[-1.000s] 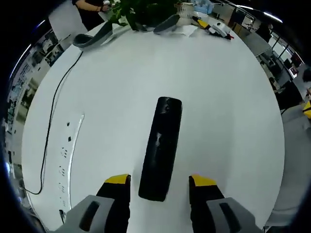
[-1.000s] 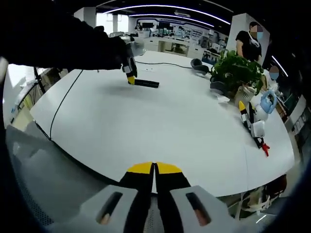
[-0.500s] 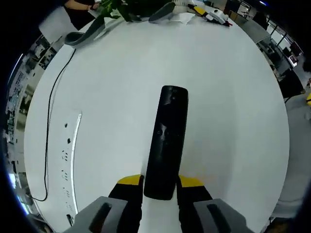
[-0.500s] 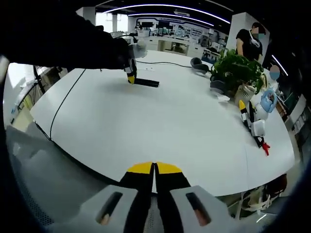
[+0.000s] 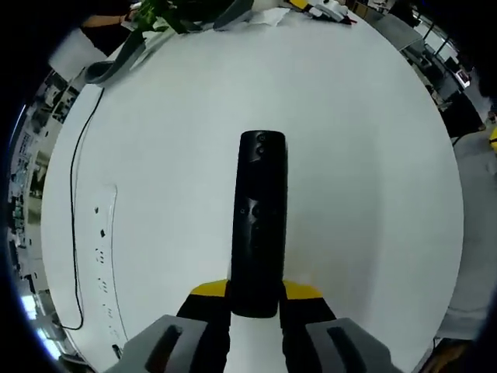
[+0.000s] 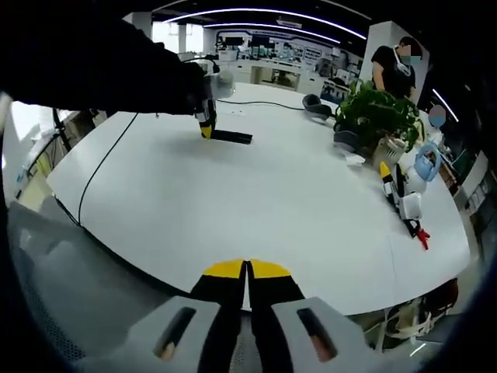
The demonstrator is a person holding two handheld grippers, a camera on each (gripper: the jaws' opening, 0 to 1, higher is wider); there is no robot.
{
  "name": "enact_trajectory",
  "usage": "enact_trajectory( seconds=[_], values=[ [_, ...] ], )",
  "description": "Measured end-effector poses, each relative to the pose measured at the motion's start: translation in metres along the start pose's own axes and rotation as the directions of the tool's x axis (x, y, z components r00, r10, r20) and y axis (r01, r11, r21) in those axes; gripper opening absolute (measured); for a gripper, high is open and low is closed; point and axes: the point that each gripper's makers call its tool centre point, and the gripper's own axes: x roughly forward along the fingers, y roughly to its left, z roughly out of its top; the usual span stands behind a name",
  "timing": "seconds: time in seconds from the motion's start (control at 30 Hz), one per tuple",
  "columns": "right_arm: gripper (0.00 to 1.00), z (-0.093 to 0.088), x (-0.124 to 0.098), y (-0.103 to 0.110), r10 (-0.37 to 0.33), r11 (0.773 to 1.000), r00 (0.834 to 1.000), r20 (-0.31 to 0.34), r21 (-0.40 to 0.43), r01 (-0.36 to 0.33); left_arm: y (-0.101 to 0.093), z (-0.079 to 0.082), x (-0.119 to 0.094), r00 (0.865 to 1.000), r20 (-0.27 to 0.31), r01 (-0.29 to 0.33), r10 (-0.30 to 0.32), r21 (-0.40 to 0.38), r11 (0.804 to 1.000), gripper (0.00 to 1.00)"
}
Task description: Press the specified remote control buttons in sequence, fully releasing each button before pressing the next.
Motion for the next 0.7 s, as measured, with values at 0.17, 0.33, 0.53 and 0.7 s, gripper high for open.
enact_trajectory(
  seconds=[0.17, 0.33, 0.53, 0.7],
  values=[
    [0.0, 0.001, 0.0, 0.0, 0.0, 1.0, 1.0, 0.003, -0.001, 0.0, -0.009, -0.003, -0.001, 1.0, -0.004, 0.001, -0.001, -0.005, 1.0, 0.23],
    [0.0, 0.003, -0.001, 0.0, 0.003, 1.0, 1.0, 0.015, 0.0, -0.003, -0.021, -0.005, -0.001, 1.0, -0.019, -0.003, 0.003, -0.041, 0.999, 0.23],
    [0.0, 0.005, -0.001, 0.001, 0.001, 1.0, 1.0, 0.024, -0.01, -0.001, -0.034, -0.008, 0.0, 1.0, -0.008, -0.003, 0.003, -0.053, 0.999, 0.23],
    [0.0, 0.006, -0.002, 0.0, 0.001, 1.0, 1.0, 0.029, -0.005, -0.001, -0.041, -0.01, 0.003, 0.999, -0.047, -0.002, 0.001, -0.035, 0.999, 0.23]
  ],
)
